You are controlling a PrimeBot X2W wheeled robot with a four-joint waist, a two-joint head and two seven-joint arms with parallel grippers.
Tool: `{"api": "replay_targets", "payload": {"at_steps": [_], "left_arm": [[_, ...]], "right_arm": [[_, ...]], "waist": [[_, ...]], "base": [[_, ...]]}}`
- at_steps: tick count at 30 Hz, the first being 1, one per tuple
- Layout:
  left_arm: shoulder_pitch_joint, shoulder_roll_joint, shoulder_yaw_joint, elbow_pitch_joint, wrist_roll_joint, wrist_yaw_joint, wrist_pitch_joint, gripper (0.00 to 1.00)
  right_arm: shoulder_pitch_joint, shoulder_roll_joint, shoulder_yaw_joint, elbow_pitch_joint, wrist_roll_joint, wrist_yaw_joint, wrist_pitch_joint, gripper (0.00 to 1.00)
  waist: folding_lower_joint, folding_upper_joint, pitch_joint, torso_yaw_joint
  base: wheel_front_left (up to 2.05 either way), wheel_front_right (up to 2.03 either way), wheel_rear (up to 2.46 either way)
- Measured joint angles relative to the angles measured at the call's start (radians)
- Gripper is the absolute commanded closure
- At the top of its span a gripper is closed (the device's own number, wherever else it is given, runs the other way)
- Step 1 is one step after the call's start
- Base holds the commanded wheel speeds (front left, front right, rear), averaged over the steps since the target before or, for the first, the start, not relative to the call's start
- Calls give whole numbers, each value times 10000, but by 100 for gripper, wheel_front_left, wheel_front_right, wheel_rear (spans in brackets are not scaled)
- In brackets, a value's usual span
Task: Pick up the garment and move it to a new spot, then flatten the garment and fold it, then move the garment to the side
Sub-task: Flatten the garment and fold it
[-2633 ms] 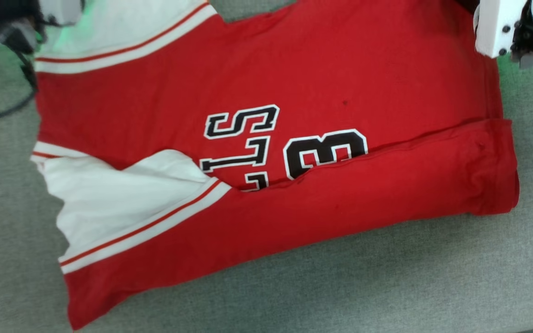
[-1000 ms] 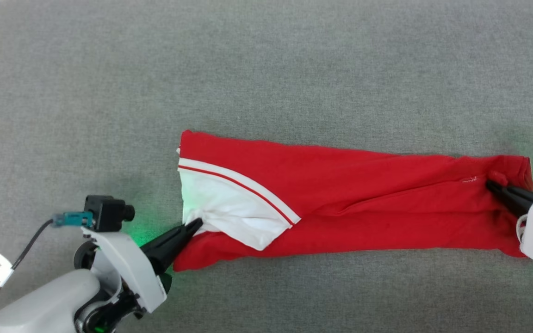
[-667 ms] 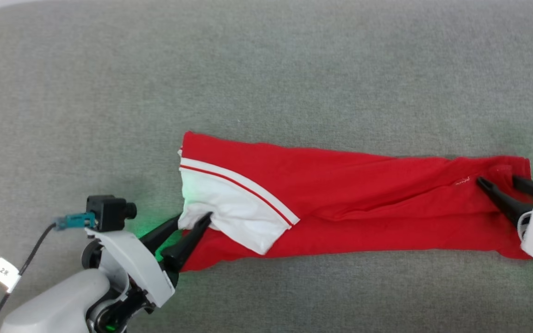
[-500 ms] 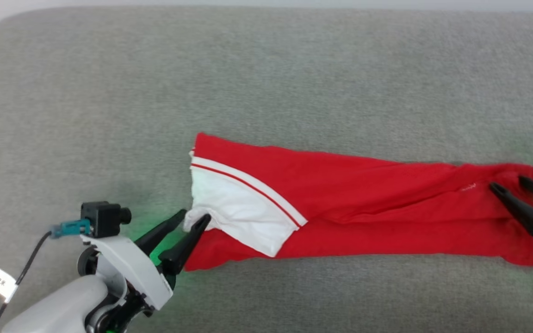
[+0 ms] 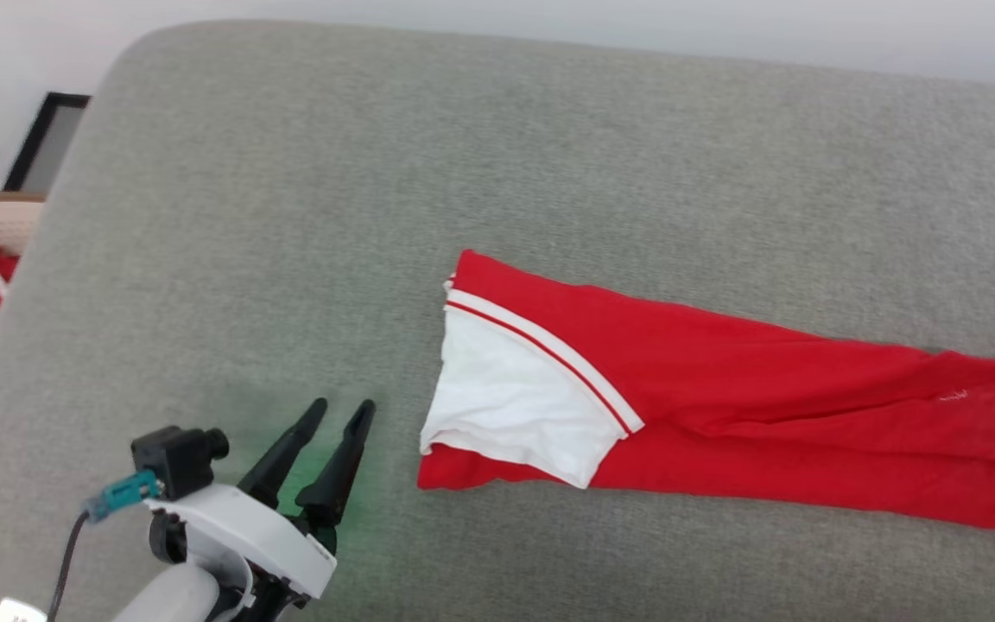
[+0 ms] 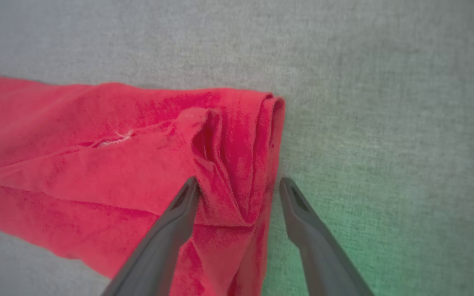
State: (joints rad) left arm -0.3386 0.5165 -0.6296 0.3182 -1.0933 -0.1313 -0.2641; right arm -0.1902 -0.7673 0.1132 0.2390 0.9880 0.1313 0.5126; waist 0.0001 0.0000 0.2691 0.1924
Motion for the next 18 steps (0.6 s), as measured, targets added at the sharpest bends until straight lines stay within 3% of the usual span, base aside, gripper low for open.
{"api": "replay_targets", "payload": {"at_steps": [7, 14, 15, 16, 17, 18], "left_arm": [[849, -1012, 2119, -245, 2466, 0, 0, 0], [1340, -1833, 3545, -268, 5009, 6, 0, 0], [1364, -1904, 3580, -226, 5056, 8, 0, 0], [1379, -1988, 3616, -232, 5079, 6, 0, 0], [1382, -2040, 3670, -240, 5166, 6, 0, 0], [1383, -2042, 3720, -240, 5242, 6, 0, 0]], "right_arm": [[94, 621, -1080, 504, -81, 0, 1340, 0], [-711, 1551, -1216, 991, -1294, -29, 2228, 0], [-790, 1653, -1179, 1009, -1453, -63, 2336, 51], [-889, 1747, -1175, 1020, -1532, -77, 2452, 83], [-961, 1856, -1191, 1039, -1607, -77, 2481, 100], [-1034, 1950, -1218, 1024, -1689, -77, 2481, 100]], "waist": [[0, 0, -169, 298], [0, 0, -168, 371], [-1, 0, -169, 370], [-1, -1, -167, 363], [0, 0, -162, 346], [0, 0, -159, 322]], "base": [[0, 0, 0], [0, 0, 0], [0, 0, 0], [0, 0, 0], [0, 0, 0], [0, 0, 0]]}}
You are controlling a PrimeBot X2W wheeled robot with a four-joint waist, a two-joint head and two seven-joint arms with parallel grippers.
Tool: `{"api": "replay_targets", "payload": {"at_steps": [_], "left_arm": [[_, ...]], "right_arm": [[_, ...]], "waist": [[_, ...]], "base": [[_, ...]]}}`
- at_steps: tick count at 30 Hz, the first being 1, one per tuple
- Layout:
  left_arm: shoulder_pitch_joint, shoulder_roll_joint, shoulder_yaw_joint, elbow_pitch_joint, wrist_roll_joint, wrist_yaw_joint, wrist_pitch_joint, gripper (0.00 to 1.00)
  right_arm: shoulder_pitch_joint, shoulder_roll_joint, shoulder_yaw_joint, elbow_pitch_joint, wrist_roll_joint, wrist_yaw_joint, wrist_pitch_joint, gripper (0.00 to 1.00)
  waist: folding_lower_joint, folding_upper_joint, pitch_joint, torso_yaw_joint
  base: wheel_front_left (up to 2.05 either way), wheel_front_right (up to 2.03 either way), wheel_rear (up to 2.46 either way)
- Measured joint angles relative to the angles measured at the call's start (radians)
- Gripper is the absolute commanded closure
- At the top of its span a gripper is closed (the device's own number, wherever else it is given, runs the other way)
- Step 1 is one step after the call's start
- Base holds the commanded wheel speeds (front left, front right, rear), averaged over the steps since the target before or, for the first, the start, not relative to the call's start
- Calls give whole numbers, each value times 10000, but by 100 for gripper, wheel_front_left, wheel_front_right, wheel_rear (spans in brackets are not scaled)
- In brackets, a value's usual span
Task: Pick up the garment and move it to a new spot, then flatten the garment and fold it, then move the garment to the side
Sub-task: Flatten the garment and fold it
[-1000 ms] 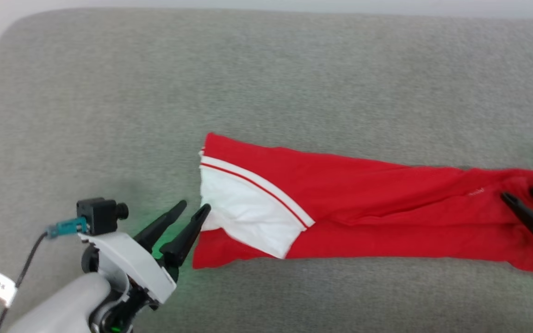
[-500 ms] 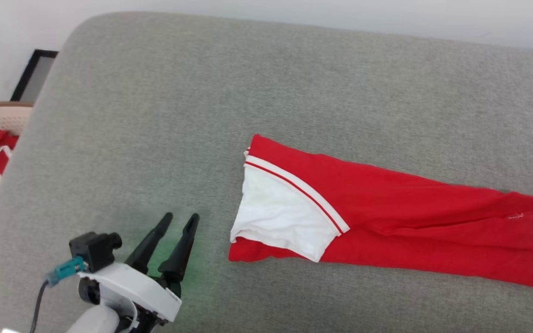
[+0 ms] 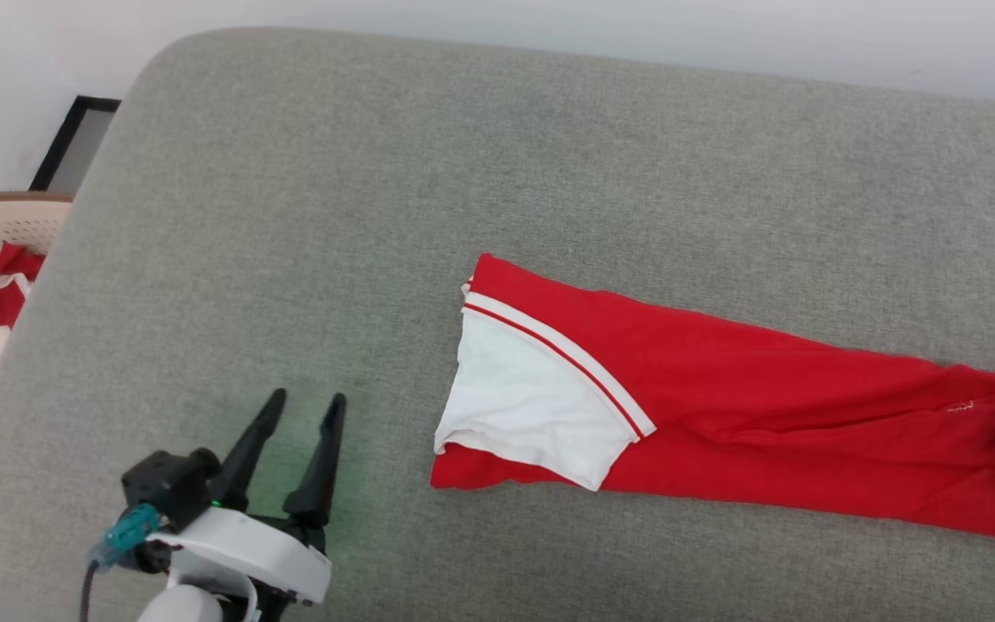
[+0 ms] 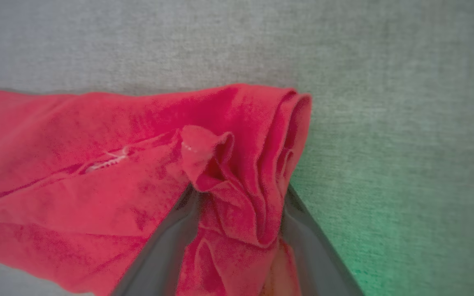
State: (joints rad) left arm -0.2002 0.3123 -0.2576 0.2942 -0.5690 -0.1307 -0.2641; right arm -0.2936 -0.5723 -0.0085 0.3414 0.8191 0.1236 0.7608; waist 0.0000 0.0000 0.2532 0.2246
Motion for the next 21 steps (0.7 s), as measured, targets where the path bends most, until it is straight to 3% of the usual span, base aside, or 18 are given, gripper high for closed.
{"api": "replay_targets", "payload": {"at_steps": [7, 21], "left_arm": [[240, 23, 477, -69, 94, 0, 0, 0], [879, -38, 2038, -696, 1760, 0, 0, 0]], "right_arm": [[-80, 305, -815, -79, -222, 84, -234, 100], [-74, -773, -3651, 497, -541, 81, -621, 100]], "waist": [[0, 0, 28, -341], [0, 0, 63, -1331]], "base": [[0, 0, 0], [0, 0, 0]]}}
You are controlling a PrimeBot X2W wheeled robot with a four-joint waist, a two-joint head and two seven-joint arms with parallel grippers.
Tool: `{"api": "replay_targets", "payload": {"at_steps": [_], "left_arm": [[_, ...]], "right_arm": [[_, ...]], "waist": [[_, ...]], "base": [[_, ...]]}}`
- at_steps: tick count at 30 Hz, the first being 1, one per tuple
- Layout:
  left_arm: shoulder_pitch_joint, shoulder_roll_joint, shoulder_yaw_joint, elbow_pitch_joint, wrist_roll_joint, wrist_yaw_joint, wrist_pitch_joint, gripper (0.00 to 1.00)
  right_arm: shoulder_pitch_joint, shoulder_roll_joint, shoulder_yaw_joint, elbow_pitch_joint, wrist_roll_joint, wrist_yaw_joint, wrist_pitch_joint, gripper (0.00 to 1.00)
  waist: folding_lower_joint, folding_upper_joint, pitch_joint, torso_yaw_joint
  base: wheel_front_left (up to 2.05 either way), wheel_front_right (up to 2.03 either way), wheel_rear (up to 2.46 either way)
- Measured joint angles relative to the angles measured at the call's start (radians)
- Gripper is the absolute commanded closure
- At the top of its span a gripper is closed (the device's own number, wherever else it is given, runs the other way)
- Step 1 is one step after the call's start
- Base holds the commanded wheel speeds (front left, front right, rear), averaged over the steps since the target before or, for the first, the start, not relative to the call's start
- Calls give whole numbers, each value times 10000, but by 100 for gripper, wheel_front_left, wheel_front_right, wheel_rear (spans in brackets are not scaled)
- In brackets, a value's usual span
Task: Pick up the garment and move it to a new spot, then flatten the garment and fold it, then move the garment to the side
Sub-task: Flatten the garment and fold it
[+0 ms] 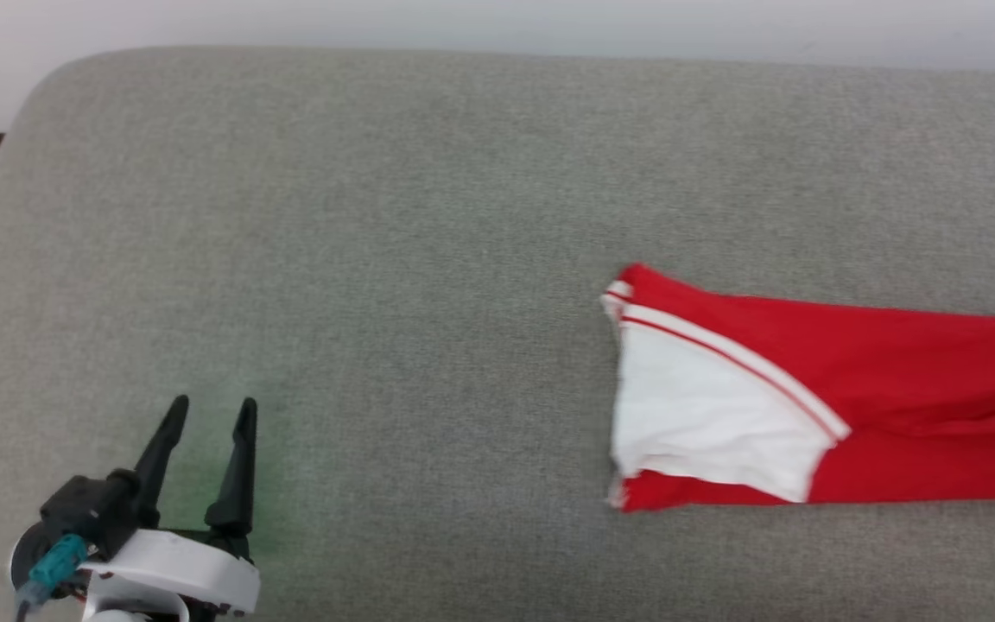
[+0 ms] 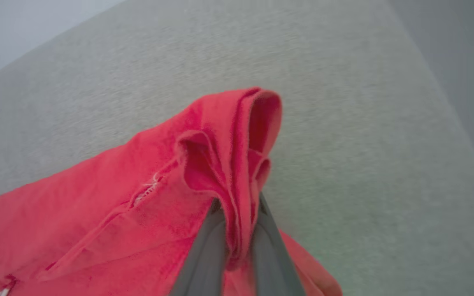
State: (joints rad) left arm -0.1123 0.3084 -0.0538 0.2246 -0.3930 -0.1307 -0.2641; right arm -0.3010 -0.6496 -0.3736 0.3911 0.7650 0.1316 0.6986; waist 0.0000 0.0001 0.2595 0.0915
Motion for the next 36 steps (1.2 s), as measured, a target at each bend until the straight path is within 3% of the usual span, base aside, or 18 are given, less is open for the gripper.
{"api": "replay_targets", "payload": {"at_steps": [6, 12, 20, 25, 30, 34, 36], "left_arm": [[188, -242, 270, -188, 456, 0, 0, 0], [252, -407, 121, -115, 575, -2, 0, 0], [331, -681, -161, 10, 596, -2, 0, 0], [303, -872, -433, 100, 583, -2, 0, 0], [214, -993, -637, 140, 546, -2, 0, 0], [-51, -1137, -815, 188, 491, -2, 0, 0], [-96, -1149, -848, 196, 489, -2, 0, 0]], "right_arm": [[-91, -134, -341, 196, -221, -2, -119, 100], [334, 98, 391, -1066, 307, -4, 293, 100], [845, 652, 2293, -3806, 1024, -4, 1156, 100], [526, 1166, 3701, -4878, 1095, -4, 1555, 100], [-95, 1743, 4892, -5016, 901, -4, 1793, 100], [-978, 2134, 6230, -4399, 579, -4, 1891, 100], [-1111, 2148, 6429, -4213, 493, -2, 1808, 100]], "waist": [[0, 0, -127, -88], [0, 0, -278, 55], [0, 0, -427, 470], [0, 0, -471, 830], [0, 0, -450, 1116], [0, 0, -341, 1457], [0, 0, -314, 1525]], "base": [[0, 0, 0], [0, 0, 0], [0, 0, 0], [0, 0, 0], [0, 0, 0], [0, 0, 0], [0, 0, 0]]}}
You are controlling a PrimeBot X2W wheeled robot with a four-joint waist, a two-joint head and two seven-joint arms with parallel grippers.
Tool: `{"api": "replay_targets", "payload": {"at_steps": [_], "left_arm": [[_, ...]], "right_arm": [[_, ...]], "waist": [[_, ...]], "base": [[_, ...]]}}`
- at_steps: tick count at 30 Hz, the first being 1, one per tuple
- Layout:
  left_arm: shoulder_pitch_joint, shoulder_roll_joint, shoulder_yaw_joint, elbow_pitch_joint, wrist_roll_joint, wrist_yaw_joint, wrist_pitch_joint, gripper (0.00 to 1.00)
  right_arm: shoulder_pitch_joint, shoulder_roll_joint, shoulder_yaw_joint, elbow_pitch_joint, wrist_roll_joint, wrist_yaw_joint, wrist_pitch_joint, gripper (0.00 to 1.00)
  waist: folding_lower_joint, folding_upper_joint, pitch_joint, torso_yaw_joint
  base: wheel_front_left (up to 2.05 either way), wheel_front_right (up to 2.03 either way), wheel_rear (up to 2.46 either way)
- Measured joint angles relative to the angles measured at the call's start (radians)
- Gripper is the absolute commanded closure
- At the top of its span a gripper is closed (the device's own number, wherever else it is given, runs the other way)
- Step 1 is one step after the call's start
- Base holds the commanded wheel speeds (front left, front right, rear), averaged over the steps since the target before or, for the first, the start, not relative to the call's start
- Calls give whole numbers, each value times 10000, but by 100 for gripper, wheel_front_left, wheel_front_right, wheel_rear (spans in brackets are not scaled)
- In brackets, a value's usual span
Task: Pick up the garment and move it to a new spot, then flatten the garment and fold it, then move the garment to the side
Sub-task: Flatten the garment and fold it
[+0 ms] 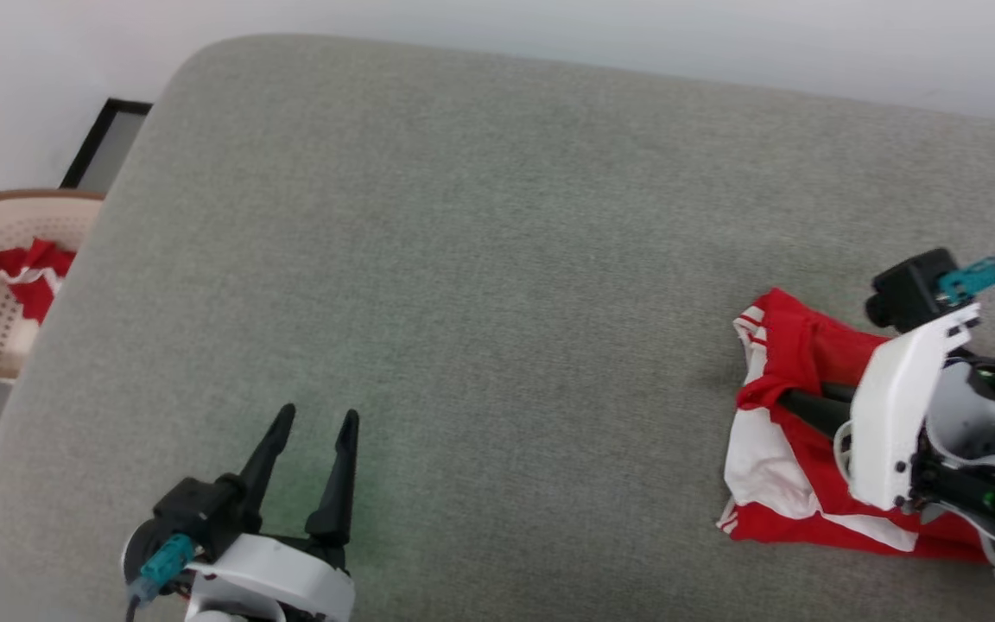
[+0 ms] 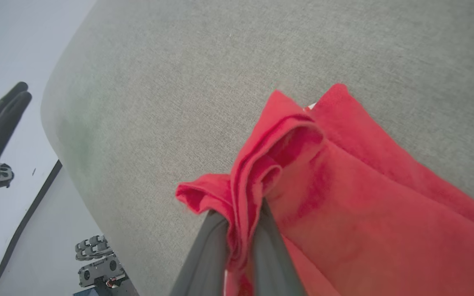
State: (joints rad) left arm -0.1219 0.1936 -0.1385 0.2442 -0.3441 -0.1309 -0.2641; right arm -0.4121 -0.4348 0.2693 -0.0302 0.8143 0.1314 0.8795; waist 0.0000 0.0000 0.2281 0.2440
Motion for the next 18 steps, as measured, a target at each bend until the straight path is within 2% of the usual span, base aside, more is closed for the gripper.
{"api": "replay_targets", "payload": {"at_steps": [9, 10, 11, 12, 18], "left_arm": [[-169, -157, -98, 109, -77, 0, 0, 0], [-169, -171, -73, 132, -81, 0, 0, 0], [-170, -182, -77, 159, -86, 0, 0, 0], [-167, -190, -105, 184, -88, 0, 0, 0], [-159, -84, -90, 255, -190, 0, 0, 0]], "right_arm": [[-507, -232, 1168, 1361, -198, -2, -819, 100], [-517, -234, 1246, 1455, -165, -2, -938, 60], [-532, -234, 1279, 1555, -113, -2, -1055, 25], [-542, -228, 1262, 1641, -31, -2, -1162, 0], [-649, -280, 1175, 1806, 516, -2, -1812, 0]], "waist": [[0, 0, 237, 388], [1, 0, 238, 373], [0, 0, 230, 349], [0, 0, 213, 315], [0, 0, 56, -76]], "base": [[0, 0, 0], [0, 0, 0], [0, 0, 0], [0, 0, 0], [0, 0, 0]]}}
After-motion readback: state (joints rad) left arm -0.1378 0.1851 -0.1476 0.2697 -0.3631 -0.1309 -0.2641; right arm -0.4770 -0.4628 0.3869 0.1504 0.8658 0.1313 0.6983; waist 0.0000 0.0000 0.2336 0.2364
